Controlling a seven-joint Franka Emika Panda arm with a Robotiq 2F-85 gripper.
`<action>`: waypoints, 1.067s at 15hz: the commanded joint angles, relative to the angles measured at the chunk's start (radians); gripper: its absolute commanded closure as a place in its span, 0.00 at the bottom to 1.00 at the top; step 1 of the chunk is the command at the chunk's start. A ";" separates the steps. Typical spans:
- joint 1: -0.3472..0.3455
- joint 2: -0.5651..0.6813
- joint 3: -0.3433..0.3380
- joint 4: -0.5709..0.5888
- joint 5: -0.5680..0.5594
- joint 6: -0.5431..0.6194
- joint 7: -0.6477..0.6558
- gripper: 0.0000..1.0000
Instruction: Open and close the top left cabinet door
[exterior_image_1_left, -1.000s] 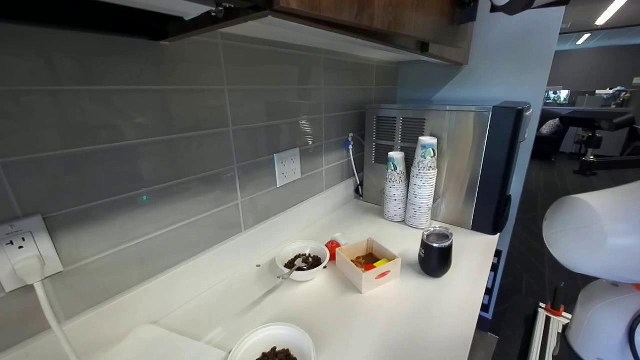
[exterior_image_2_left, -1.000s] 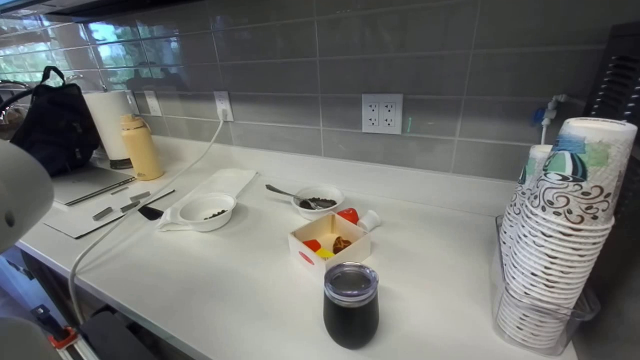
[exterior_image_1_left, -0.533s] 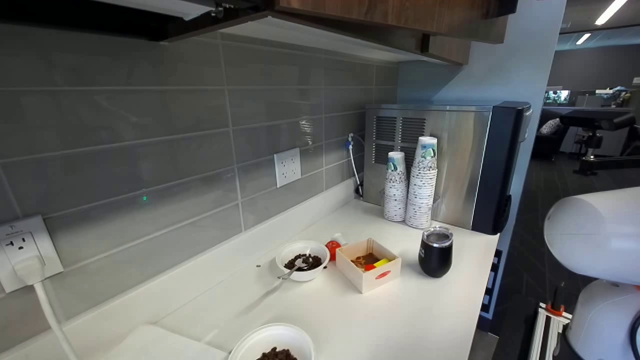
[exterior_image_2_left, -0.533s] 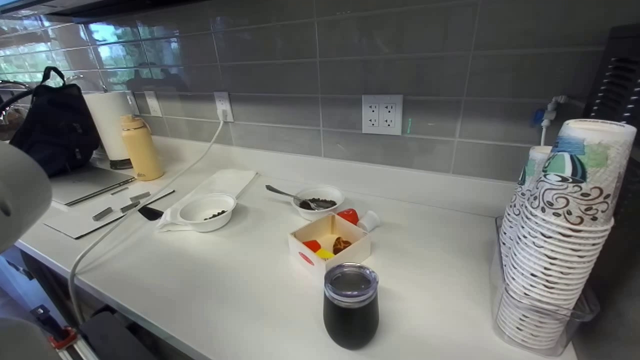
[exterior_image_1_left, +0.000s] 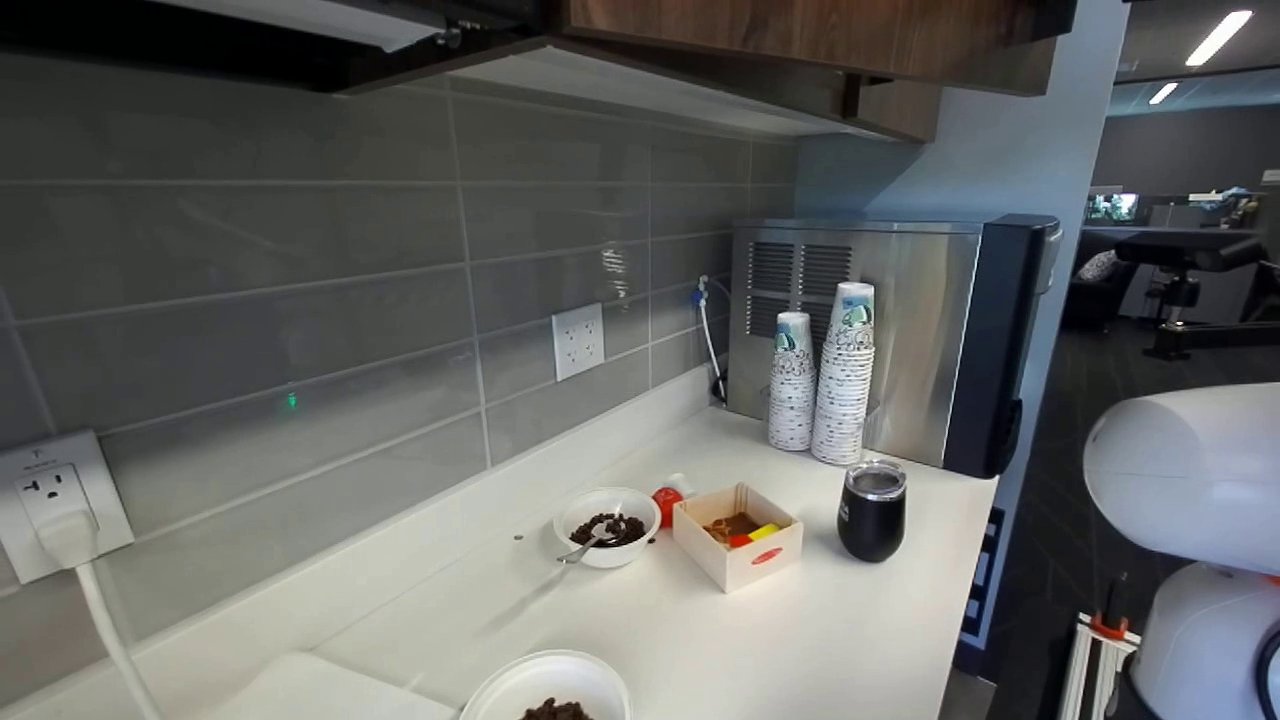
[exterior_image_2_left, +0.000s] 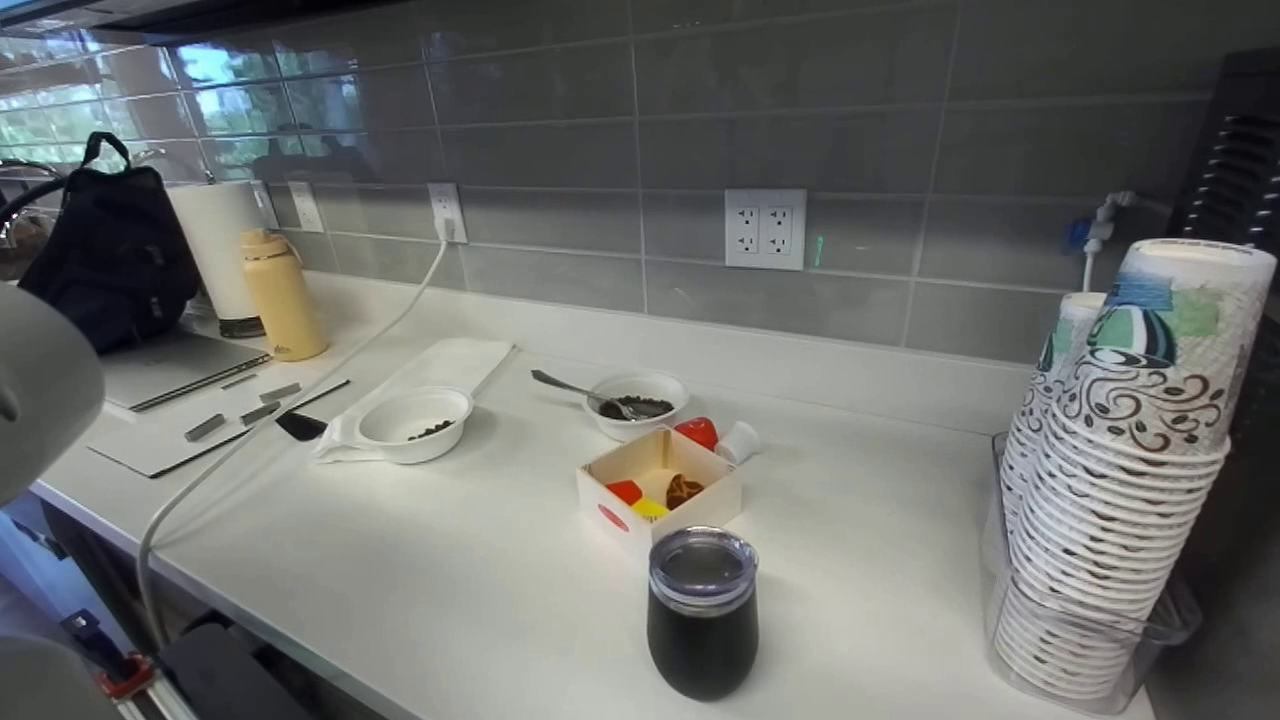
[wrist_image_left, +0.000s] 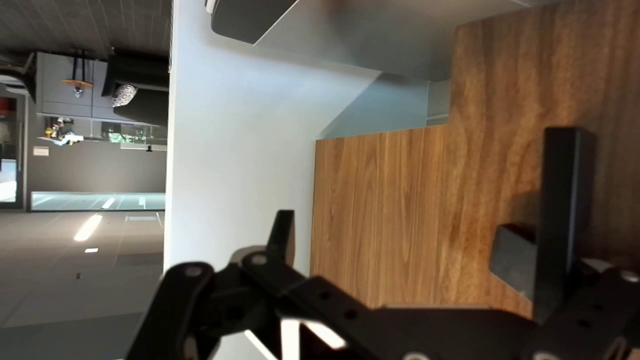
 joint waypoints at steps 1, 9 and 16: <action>-0.043 -0.084 -0.045 -0.042 -0.052 -0.064 -0.052 0.00; -0.024 -0.053 -0.034 -0.032 -0.038 -0.036 -0.038 0.00; 0.025 0.054 0.001 0.014 -0.008 0.024 -0.005 0.00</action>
